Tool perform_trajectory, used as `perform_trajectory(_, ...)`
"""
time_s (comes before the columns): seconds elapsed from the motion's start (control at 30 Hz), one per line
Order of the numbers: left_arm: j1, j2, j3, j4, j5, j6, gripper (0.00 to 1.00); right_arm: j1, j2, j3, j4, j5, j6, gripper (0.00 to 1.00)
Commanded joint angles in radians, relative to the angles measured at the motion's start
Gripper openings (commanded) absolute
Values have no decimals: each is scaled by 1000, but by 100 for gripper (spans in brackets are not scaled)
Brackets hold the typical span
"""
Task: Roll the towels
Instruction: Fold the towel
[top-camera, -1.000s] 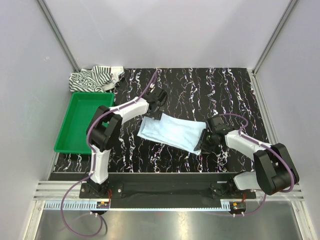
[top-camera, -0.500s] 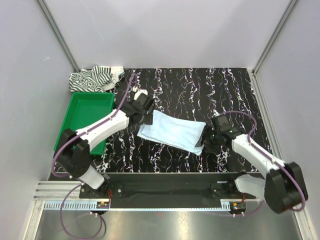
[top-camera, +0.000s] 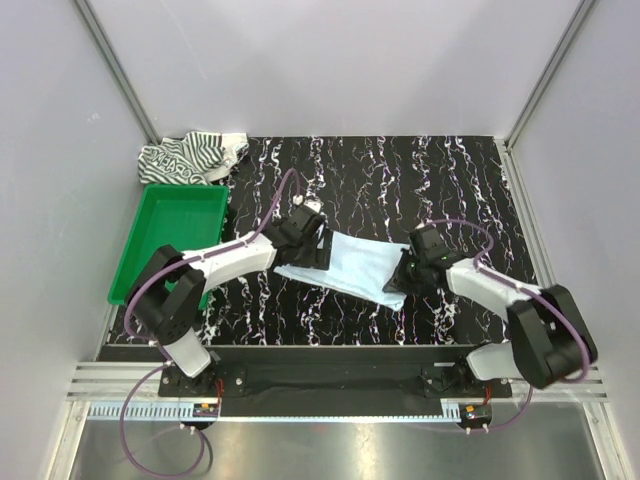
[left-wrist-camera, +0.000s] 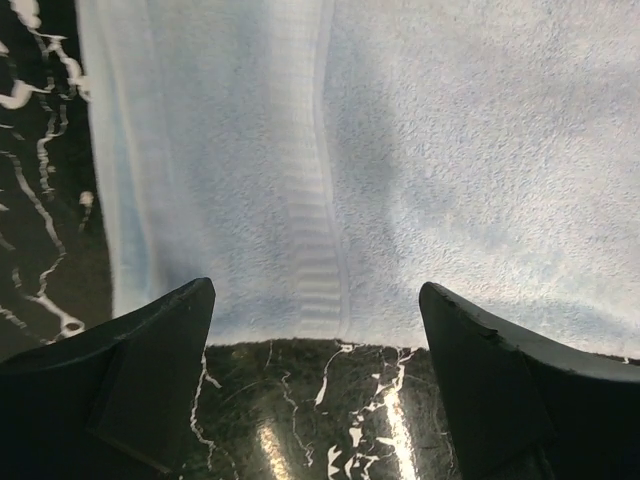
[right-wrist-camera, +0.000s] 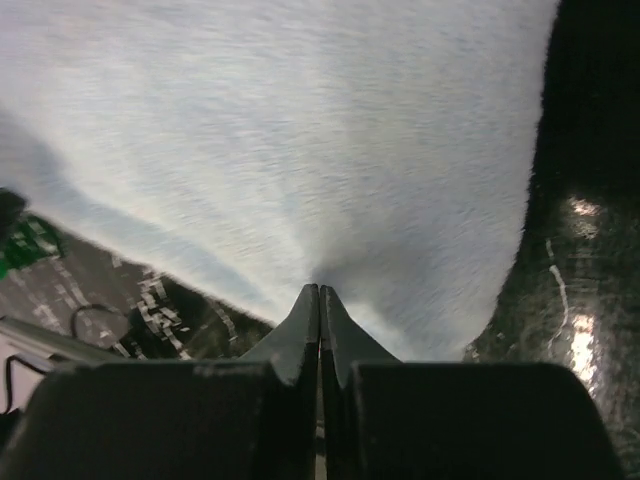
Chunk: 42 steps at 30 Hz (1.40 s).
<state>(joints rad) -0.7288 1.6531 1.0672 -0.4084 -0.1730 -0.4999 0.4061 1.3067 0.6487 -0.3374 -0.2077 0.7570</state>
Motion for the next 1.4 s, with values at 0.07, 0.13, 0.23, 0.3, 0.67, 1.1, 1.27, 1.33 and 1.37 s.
perform_trajectory(0.07,74,27,-70,108,78,-45,89,5,97,-57,103,25,22,0)
perform_trajectory(0.13,95,25,-113,111,75,-48,89,5,106,-64,91,53,34,0)
perform_trajectory(0.23,137,17,-157,99,32,-52,88,7,100,-70,43,106,57,0)
perform_trajectory(0.3,173,22,-180,111,27,-58,88,5,85,-95,20,114,76,0)
perform_trajectory(0.67,224,123,-12,20,-105,15,88,43,-96,-251,22,47,211,0)
perform_trajectory(1.1,7,-64,223,-185,-390,113,88,103,-330,162,-297,390,70,80)
perform_trajectory(1.27,-217,-167,99,-93,-395,129,86,-44,-195,262,-358,403,-30,77)
perform_trajectory(1.33,-335,-182,42,-31,-405,124,85,-111,-181,276,-333,367,-53,76)
perform_trajectory(1.37,-375,-182,27,20,-411,123,85,-122,-176,281,-327,363,-56,76)
